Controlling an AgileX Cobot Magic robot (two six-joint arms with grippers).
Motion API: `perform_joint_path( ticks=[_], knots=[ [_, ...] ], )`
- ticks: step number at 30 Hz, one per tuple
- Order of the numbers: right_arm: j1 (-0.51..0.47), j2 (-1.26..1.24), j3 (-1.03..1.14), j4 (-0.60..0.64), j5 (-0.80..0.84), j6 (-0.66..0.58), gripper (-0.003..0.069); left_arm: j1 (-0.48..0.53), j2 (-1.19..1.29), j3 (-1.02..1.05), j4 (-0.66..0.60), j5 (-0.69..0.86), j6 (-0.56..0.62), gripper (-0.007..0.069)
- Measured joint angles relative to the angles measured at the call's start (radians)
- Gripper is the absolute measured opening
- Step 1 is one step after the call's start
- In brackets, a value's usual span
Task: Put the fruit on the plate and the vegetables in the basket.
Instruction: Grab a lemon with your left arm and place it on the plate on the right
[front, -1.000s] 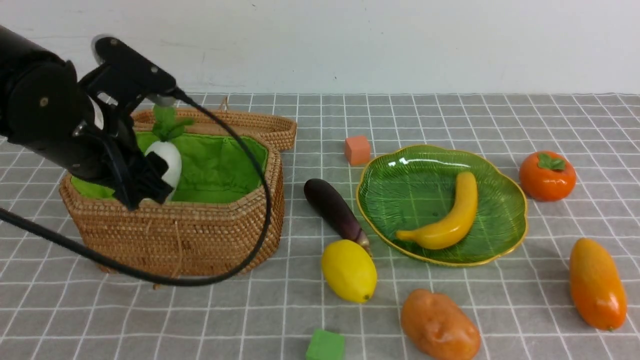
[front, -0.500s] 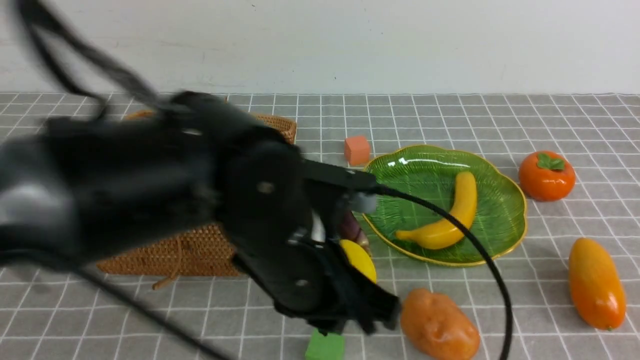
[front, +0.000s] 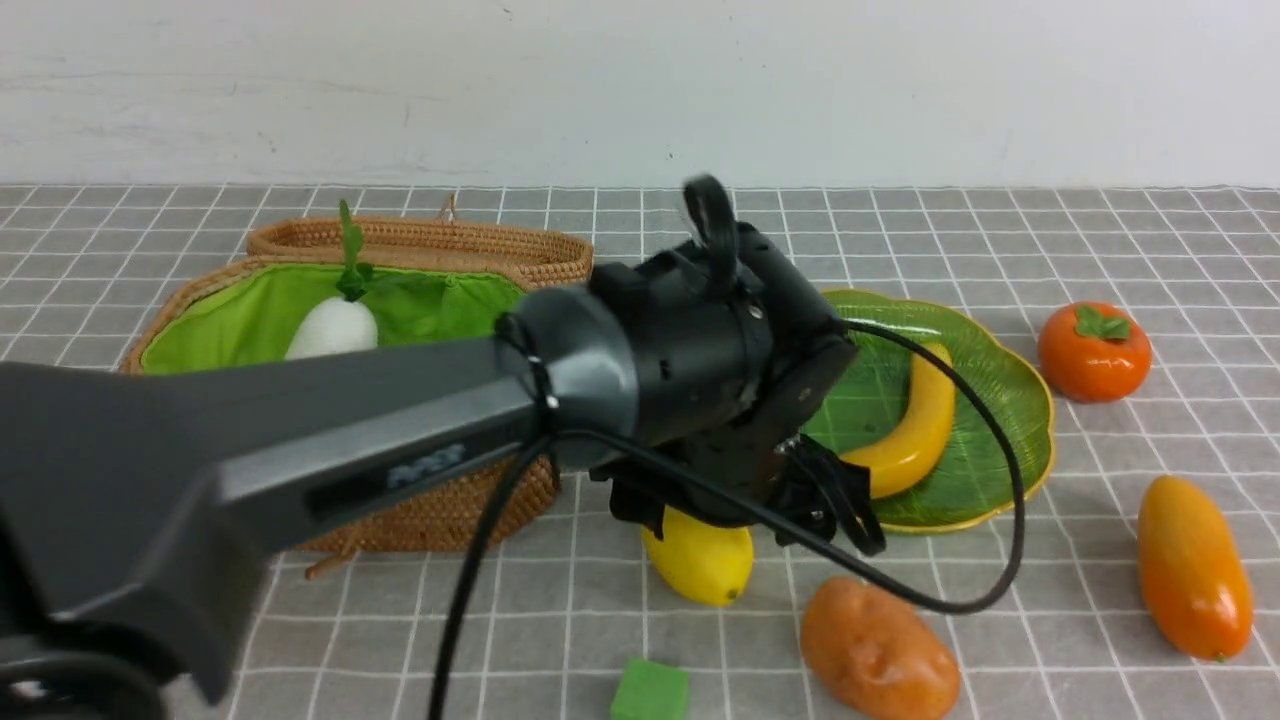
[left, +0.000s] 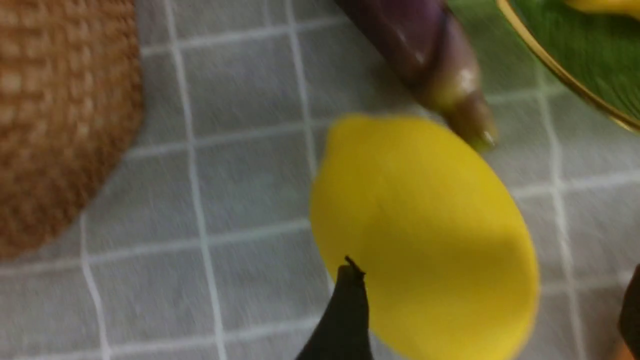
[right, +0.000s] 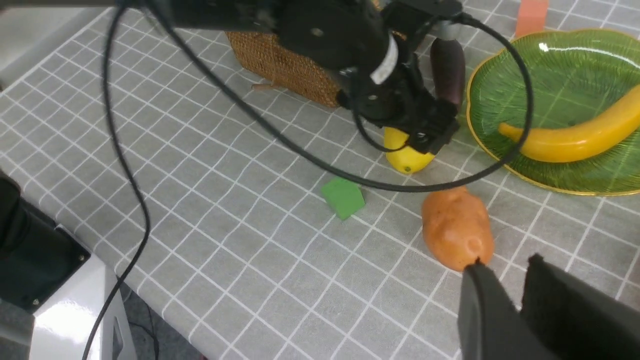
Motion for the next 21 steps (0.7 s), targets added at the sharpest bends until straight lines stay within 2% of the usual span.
perform_joint_path(
  ticks=[8, 15, 18, 21],
  knots=[
    [0.0, 0.0, 0.0, 0.021, 0.0, -0.025, 0.0128, 0.0, 0.104, -0.011, 0.045, -0.001, -0.036, 0.0652],
    [0.0, 0.0, 0.0, 0.035, 0.0, -0.026, 0.0128, 0.001, 0.125, -0.013, 0.058, 0.005, -0.043, 0.0573],
    [0.0, 0.0, 0.0, 0.036, 0.0, -0.026, 0.0128, 0.001, 0.122, -0.014, 0.06, 0.036, -0.043, 0.0573],
    [0.0, 0.0, 0.0, 0.029, 0.0, -0.016, 0.0128, -0.012, 0.072, -0.01, 0.059, 0.132, -0.002, 0.0573]
  ],
)
